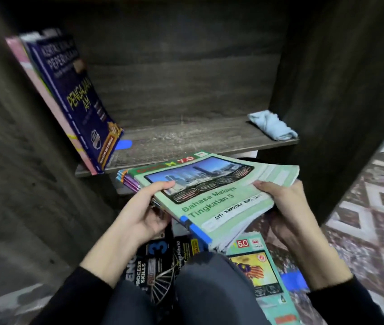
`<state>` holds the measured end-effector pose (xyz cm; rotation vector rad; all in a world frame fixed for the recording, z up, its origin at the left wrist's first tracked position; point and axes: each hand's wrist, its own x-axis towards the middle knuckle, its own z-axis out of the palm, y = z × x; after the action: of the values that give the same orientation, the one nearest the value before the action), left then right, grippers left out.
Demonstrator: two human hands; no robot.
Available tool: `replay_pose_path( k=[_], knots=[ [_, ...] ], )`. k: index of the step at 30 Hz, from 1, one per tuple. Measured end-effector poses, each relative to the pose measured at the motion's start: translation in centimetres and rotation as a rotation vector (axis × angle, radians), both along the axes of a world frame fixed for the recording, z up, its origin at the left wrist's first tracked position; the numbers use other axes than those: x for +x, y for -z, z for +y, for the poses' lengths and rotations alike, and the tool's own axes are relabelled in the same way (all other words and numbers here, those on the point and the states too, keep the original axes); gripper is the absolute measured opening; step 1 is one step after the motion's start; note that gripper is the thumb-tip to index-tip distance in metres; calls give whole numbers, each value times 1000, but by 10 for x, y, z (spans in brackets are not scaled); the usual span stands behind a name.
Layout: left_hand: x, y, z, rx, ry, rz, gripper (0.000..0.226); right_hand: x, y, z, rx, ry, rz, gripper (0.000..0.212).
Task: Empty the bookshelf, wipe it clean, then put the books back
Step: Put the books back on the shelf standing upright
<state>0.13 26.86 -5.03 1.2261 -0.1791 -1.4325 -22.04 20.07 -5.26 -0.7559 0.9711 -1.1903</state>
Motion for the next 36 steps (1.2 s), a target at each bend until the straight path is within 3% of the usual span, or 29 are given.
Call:
replay_pose_path(
  k=[7,10,14,20,22,23,25,27,29,32,36],
  knots=[
    [-26,-27,-15,-104,43,35,42,-17,-24,4,-164,168,-21,45],
    [-28,-32,-39,-128,-12,81,31,-2,-22,-13,-188,272,-28,36],
    [-27,-16,-59,-111,-10,97,22,33,-7,-33,-214,386,98,38],
    [-23,6,-81,3,94,26,27,59,46,-69,-5,397,73,53],
    [-25,12,-89,54,75,-54,38,58,62,-78,53,356,64,62],
    [-26,17,-93,68,41,-83,54,54,68,-81,83,307,52,65],
    [-25,24,-102,78,-19,-141,85,38,77,-82,92,185,43,52],
    [-24,25,-107,68,-30,-145,92,18,83,-76,82,135,62,38],
    [-22,26,-110,50,-24,-137,82,0,91,-65,-21,224,216,40],
    [-19,31,-116,36,-29,-157,54,-17,92,-56,-418,345,859,64],
    [-18,34,-122,-14,-52,-146,44,0,86,-70,-1091,170,1411,73]
  ],
)
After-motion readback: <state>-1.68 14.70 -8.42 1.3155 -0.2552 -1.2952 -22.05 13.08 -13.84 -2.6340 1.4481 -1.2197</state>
